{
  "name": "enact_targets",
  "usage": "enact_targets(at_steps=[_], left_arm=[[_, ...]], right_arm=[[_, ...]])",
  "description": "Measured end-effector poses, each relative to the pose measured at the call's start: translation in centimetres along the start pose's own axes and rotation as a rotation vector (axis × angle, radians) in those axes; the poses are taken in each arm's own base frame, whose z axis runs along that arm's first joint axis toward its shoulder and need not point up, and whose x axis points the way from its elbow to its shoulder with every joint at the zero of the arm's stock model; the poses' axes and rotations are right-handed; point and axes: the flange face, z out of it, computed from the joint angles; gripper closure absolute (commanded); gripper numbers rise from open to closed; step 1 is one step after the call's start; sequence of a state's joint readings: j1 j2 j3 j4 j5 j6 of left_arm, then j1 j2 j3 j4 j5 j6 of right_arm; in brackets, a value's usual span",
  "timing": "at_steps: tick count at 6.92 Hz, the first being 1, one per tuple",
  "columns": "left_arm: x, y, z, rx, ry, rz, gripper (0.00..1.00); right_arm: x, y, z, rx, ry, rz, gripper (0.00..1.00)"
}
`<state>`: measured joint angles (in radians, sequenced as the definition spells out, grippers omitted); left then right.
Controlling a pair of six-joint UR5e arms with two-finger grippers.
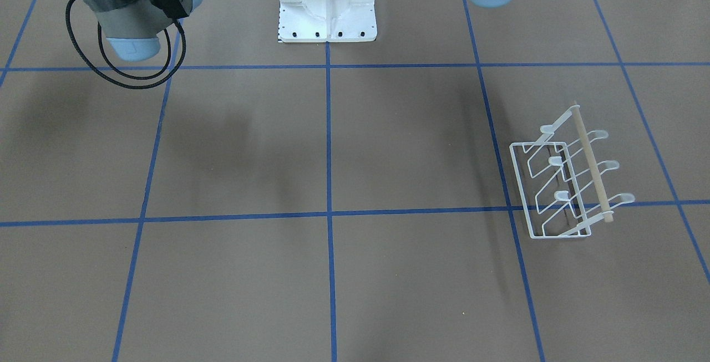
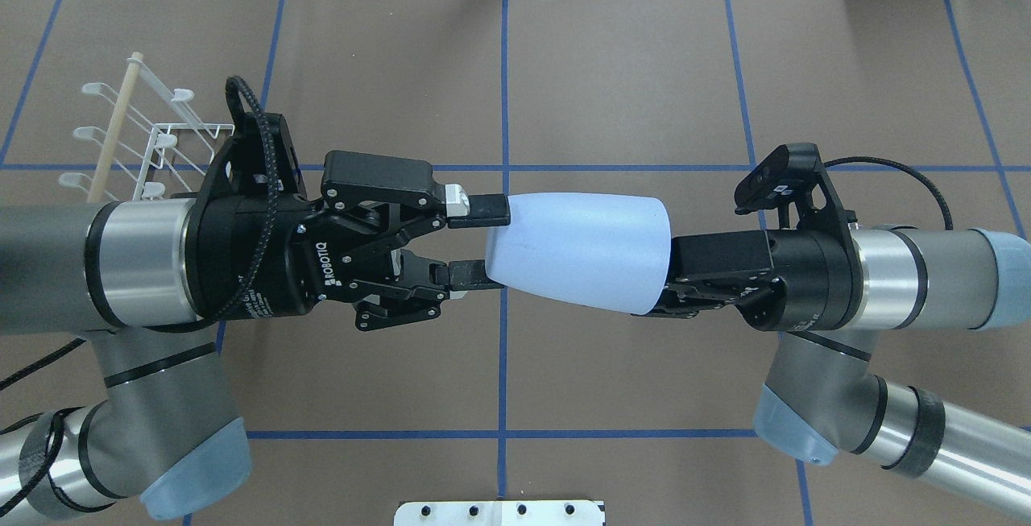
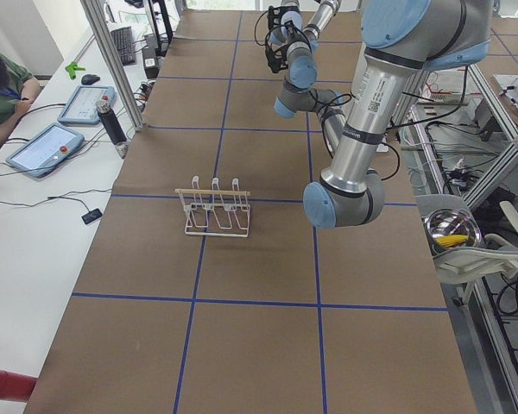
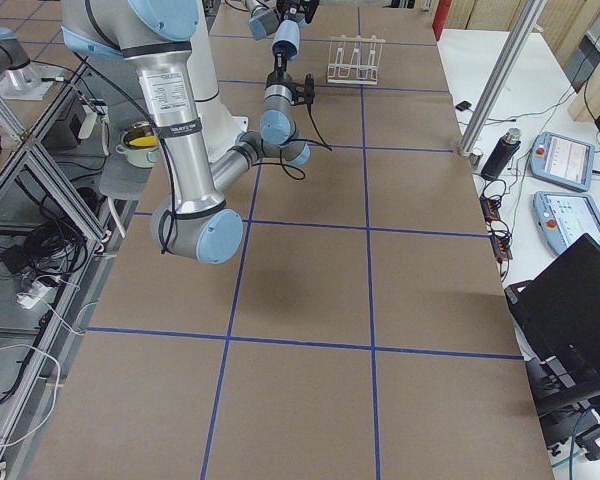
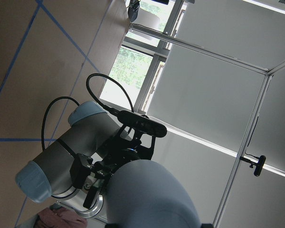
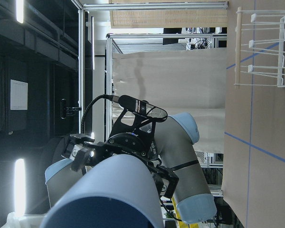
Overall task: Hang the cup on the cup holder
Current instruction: 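Close the left gripper on the cup's closed end, then open the right gripper and withdraw while the left gripper pulls the cup away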
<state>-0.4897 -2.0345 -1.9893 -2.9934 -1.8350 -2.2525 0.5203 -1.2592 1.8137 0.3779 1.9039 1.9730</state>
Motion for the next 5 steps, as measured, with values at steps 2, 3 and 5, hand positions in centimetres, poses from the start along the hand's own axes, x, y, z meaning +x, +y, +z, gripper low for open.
enact_targets(at_steps=[2, 3, 5], left_arm=[[0.0, 0.2, -0.1, -0.005, 0.002, -0.002, 1.0], [0.1, 0.3, -0.4, -0.008, 0.003, -0.001, 1.0], [0.3, 0.4, -1.2, -0.005, 0.001, 0.007, 1.0]], right_arm=[[-0.2, 0.1, -0.2, 0.004, -0.01, 0.0, 0.0], [0.0, 0.1, -0.7, 0.008, -0.003, 0.0, 0.0], [0.8, -0.2, -3.1, 0.034, 0.045, -0.003, 0.0]])
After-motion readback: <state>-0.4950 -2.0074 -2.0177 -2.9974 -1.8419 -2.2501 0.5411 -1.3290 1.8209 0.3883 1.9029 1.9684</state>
